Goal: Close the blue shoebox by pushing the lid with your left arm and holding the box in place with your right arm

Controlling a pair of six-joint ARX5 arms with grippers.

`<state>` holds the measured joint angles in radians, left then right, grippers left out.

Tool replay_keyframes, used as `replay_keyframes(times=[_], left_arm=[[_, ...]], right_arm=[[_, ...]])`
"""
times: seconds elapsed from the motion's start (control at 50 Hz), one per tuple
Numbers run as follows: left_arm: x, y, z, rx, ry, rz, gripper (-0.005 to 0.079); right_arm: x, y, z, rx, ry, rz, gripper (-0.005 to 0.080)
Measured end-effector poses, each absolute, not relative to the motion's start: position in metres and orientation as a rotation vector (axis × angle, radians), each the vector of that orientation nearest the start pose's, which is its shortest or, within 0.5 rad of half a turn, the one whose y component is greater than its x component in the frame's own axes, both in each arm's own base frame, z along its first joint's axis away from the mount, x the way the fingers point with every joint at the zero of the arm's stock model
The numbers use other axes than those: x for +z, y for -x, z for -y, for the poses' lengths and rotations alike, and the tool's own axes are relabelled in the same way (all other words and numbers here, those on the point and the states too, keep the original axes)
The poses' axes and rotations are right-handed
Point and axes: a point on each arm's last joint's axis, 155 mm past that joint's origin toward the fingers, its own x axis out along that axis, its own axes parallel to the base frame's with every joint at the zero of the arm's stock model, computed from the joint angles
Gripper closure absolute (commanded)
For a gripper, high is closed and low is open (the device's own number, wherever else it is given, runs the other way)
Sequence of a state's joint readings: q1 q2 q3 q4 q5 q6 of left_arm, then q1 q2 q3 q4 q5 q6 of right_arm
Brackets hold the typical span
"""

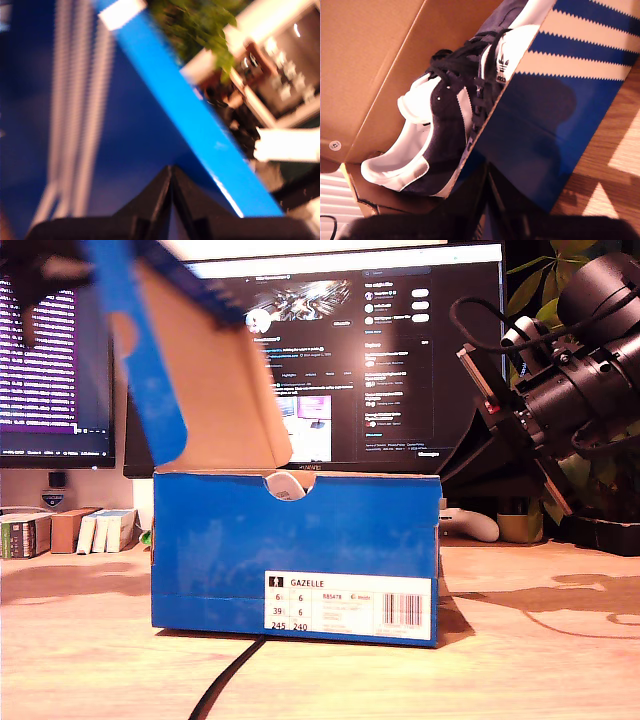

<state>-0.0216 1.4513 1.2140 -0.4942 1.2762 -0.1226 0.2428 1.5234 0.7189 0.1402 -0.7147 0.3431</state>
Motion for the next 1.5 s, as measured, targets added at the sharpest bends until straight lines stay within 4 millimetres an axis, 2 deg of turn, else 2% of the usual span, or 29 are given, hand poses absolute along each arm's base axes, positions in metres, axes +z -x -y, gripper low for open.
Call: replay_keyframes(times=[0.24,0.32,0.4,0.46,0.56,0.64,0.7,0.78,0.9,1.06,1.18,1.34,1.5], left_arm=[[0.267,-0.31,0.237,-1.231,0.448,-0.785,0.0762],[0.268,-0.303,0.253,-1.265,0.406,-0.77,0.0762],[0.268,-0.305,0.263,-1.257,0.36,-0.742,0.0762],[0.266,-0.311,0.266,-1.225,0.326,-0.718,0.0762],[0.254,-0.34,0.256,-1.052,0.256,-0.685,0.0762],[0.251,-0.359,0.244,-0.948,0.223,-0.656,0.0762],[0.248,-0.368,0.237,-0.889,0.207,-0.647,0.0762],[0.243,-0.374,0.228,-0.837,0.2,-0.656,0.0762],[0.233,-0.379,0.214,-0.778,0.17,-0.682,0.0762],[0.23,-0.38,0.208,-0.764,0.161,-0.691,0.0762],[0.229,-0.379,0.208,-0.765,0.16,-0.695,0.0762],[0.227,-0.377,0.209,-0.771,0.165,-0.706,0.0762],[0.222,-0.373,0.207,-0.769,0.163,-0.733,0.0762]], right_arm=[[0.104,-0.343,-0.207,0.801,-0.475,-0.833,0.0764],[0.102,-0.343,-0.199,0.787,-0.497,-0.851,0.0764],[0.095,-0.344,-0.184,0.746,-0.508,-0.879,0.0764],[0.086,-0.347,-0.166,0.683,-0.51,-0.901,0.0764],[0.074,-0.353,-0.126,0.57,-0.488,-0.911,0.0764],[0.079,-0.356,-0.102,0.51,-0.507,-0.896,0.0764],[0.092,-0.355,-0.096,0.524,-0.527,-0.863,0.0764],[0.117,-0.35,-0.106,0.604,-0.549,-0.813,0.0764],[0.153,-0.339,-0.134,0.744,-0.573,-0.771,0.0764],[0.183,-0.336,-0.169,0.869,-0.533,-0.735,0.0764],[0.184,-0.32,-0.199,0.953,-0.501,-0.762,0.0764],[0.178,-0.311,-0.218,0.981,-0.489,-0.798,0.0764],[0.15,-0.313,-0.229,0.924,-0.451,-0.863,0.0764]])
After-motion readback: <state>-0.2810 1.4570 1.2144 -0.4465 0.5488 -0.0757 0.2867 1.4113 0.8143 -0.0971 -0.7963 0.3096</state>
